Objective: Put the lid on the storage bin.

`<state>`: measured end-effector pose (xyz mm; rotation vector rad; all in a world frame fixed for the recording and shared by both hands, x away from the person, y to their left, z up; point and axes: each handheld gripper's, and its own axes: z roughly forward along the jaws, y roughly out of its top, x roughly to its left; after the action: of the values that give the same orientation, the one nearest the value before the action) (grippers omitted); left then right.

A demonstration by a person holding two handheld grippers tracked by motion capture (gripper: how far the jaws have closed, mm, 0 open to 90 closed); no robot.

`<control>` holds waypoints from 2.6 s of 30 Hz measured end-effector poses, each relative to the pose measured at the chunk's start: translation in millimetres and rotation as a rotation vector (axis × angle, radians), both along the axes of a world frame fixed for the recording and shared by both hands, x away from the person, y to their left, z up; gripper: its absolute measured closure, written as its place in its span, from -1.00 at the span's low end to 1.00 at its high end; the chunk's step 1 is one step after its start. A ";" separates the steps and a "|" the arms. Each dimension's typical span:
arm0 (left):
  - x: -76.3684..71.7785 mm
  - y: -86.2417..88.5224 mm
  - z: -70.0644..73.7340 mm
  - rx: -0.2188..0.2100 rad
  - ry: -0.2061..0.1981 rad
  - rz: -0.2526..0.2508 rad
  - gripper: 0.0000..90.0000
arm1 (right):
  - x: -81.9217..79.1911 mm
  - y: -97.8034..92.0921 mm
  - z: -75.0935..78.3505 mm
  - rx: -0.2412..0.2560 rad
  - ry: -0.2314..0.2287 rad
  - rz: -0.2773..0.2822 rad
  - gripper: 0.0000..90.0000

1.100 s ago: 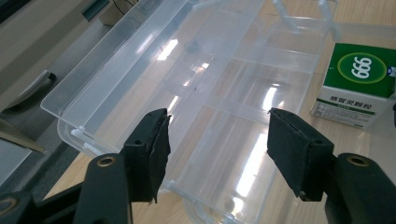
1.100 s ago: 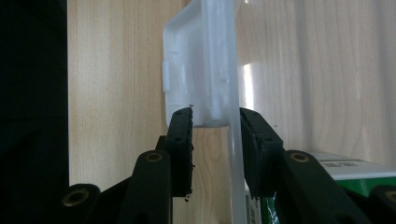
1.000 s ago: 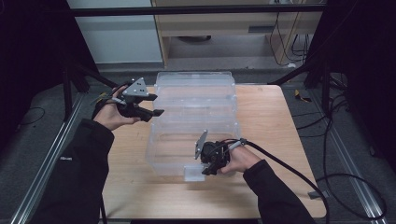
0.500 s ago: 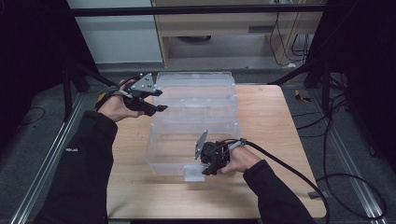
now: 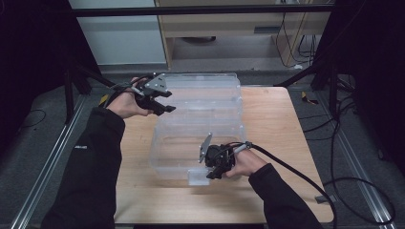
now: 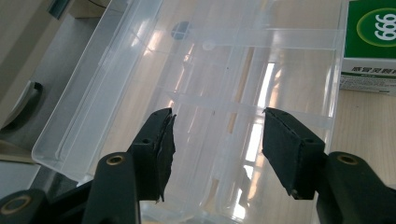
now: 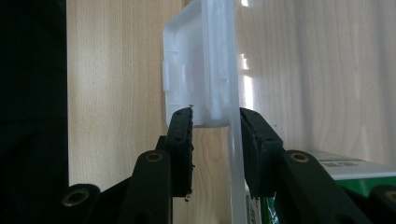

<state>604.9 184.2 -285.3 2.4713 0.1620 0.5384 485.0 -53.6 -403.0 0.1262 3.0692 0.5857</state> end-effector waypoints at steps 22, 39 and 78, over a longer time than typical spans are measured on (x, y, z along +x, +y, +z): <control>15.5 -22.3 -14.1 0.094 0.018 -0.041 0.15 | -0.2 -0.2 0.0 0.000 -0.004 0.005 0.49; 17.5 -36.0 -22.5 0.152 0.011 -0.075 0.55 | -0.4 0.0 -0.1 0.000 -0.009 0.007 0.49; 15.4 -52.2 -11.6 0.316 0.028 -0.110 0.93 | -0.6 1.3 -0.5 0.000 -0.020 0.000 0.51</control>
<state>620.3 132.1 -296.9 2.7747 -0.0523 0.5148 484.4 -52.2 -403.5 0.1188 3.0497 0.5833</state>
